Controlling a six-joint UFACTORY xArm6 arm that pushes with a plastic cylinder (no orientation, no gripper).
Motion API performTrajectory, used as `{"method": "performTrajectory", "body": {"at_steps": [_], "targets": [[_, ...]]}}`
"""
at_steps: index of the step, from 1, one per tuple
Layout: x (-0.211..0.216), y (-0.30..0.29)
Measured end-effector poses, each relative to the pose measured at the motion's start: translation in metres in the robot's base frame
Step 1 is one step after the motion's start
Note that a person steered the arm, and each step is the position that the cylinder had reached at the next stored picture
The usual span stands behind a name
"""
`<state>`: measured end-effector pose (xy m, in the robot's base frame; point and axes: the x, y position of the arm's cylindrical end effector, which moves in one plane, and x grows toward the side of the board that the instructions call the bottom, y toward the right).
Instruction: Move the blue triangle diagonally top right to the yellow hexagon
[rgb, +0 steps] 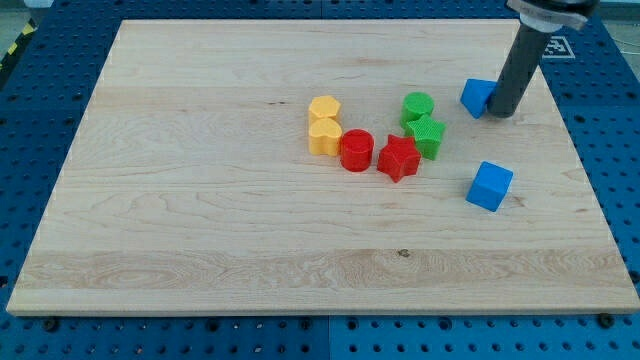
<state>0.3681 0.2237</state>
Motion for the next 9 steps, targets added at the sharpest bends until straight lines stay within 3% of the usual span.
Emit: {"method": "performTrajectory", "body": {"at_steps": [3, 7, 9], "targets": [[-0.037, -0.036], [-0.048, -0.092], [-0.034, -0.016]]}}
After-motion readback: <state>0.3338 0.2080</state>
